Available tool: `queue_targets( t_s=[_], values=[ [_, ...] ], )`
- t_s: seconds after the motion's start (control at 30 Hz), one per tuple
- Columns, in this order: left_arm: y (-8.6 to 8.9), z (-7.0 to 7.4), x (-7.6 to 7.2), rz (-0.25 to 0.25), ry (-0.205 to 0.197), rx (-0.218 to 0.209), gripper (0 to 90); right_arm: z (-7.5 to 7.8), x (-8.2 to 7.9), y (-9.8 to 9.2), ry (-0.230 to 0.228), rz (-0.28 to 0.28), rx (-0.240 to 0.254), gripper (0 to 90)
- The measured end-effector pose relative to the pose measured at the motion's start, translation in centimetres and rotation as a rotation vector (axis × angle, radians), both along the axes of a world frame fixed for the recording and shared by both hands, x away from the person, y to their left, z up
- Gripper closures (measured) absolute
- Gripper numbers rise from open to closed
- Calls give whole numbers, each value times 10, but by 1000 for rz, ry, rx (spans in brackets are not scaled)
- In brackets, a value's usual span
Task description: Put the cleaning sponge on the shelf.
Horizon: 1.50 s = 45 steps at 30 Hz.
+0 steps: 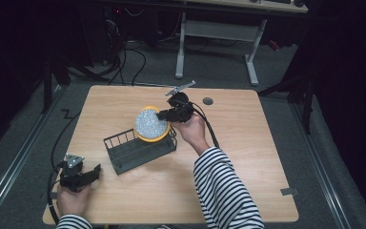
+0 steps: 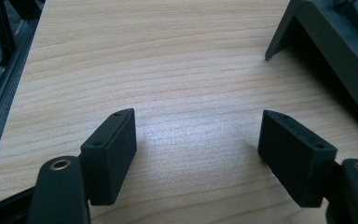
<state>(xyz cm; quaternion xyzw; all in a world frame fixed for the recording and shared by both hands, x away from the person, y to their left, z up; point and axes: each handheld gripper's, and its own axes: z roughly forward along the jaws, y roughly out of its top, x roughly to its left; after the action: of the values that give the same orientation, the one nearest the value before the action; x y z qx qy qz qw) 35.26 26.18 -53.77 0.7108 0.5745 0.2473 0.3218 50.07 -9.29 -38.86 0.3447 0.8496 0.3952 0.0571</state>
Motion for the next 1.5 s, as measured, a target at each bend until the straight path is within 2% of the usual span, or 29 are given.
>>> queue_targets(
  t_s=[0.23, 0.33, 0.47, 0.57, 0.7, 0.87, 1.0, 1.1, 1.17, 1.2, 1.33, 1.4, 1.5],
  values=[
    [0, 0, 0, 0, 0, 0, 282, -12, 8, 6, 18, -10, -3, 814],
    [0, 0, 0, 0, 1, -1, 282, -18, 9, 8, 16, -7, -34, 812],
    [0, 0, 0, 0, 1, 0, 282, -20, 9, 7, 16, -6, -40, 809],
    [0, 0, 0, 0, 1, -1, 282, -23, 8, 8, 3, -6, -69, 808],
    [0, 0, 0, 0, 1, 0, 282, -27, 6, 8, 2, -8, -73, 809],
    [0, 0, 0, 0, 1, 0, 282, -26, 2, 9, -14, 14, -112, 808],
    [0, 0, 0, 0, 0, 0, 282, -31, -3, 10, -9, 30, -147, 808],
    [0, 0, 0, 0, 0, 0, 282, -34, -5, 9, -7, 40, -154, 803],
    [0, 0, 0, 0, 0, 1, 282, -35, -6, 8, -2, 42, -152, 769],
    [0, 0, 0, 0, 0, 1, 282, -34, -7, 7, -2, 34, -144, 718],
    [0, 0, 0, 0, -2, 0, 282, -32, -9, 1, -17, 20, -129, 614],
    [0, 0, 0, 0, 0, 0, 282, -29, -11, -2, -28, 5, -129, 584],
    [0, 0, 0, 0, 1, 1, 282, -22, -14, -10, -35, -23, -100, 537]
  ],
)
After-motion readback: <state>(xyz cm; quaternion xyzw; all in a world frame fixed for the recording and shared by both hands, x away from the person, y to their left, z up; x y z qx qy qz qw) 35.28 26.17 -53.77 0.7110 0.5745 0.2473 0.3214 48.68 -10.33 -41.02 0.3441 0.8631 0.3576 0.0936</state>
